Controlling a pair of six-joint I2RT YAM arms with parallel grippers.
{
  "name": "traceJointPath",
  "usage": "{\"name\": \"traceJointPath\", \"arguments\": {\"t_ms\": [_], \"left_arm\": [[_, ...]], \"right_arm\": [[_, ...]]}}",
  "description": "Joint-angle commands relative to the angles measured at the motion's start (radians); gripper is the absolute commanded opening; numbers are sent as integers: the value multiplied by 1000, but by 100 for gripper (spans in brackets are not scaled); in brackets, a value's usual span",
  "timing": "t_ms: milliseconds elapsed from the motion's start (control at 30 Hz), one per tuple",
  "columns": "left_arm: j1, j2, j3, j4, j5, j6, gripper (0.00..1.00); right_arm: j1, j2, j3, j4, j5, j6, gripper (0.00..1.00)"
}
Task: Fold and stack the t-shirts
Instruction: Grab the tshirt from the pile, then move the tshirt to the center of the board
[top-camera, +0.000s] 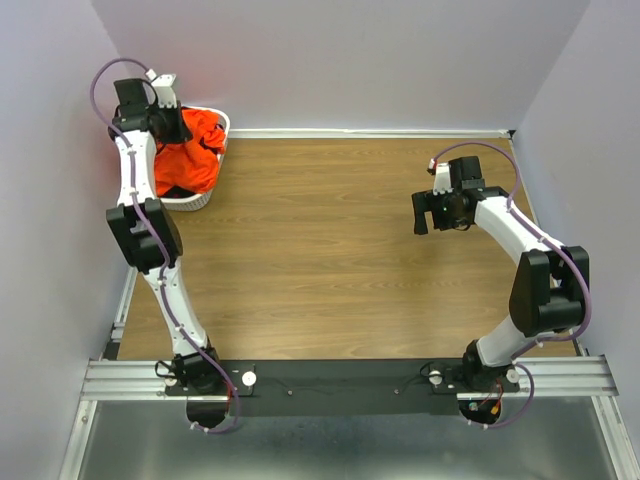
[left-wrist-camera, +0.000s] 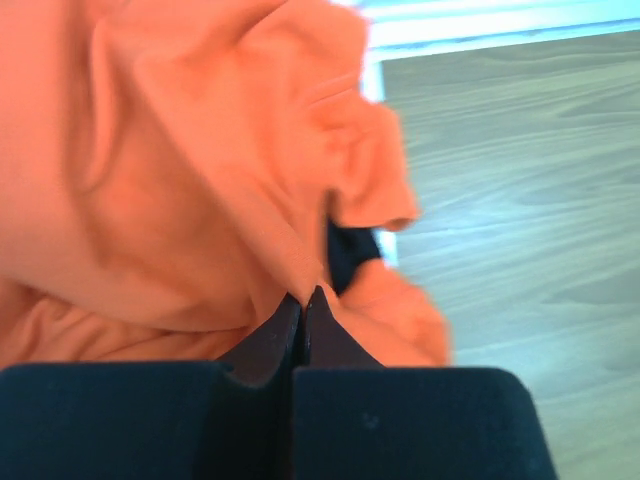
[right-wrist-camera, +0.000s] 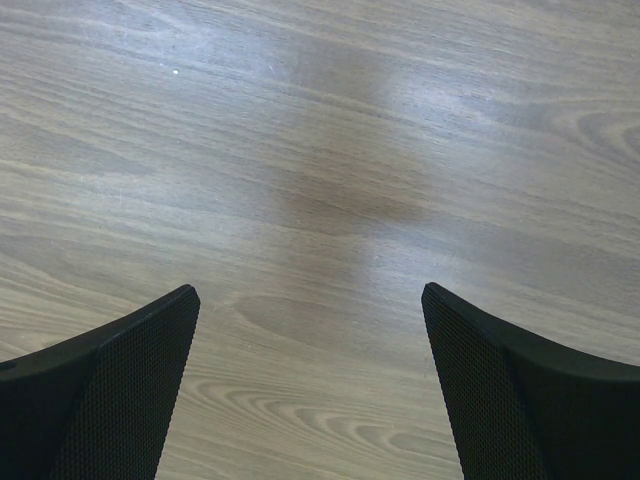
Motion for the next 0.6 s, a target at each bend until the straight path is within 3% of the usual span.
{"name": "traceJointPath", "arguments": {"t_ms": [0,233,333,567], "left_arm": [[-77,-179,107,-28,149,8,0],[-292,-390,167,27,184,37,0],[-428,-487,164,154,226,-43,0],[-510,-542,179,330,276,-189,0]], "right_arm": [[7,0,-4,-9,-9,-2,100],[6,-16,5,-12,-23,-2,100],[4,-23,16,-12,-22,-2,100],[-28,-39,40,-18,-34,4,100]]}}
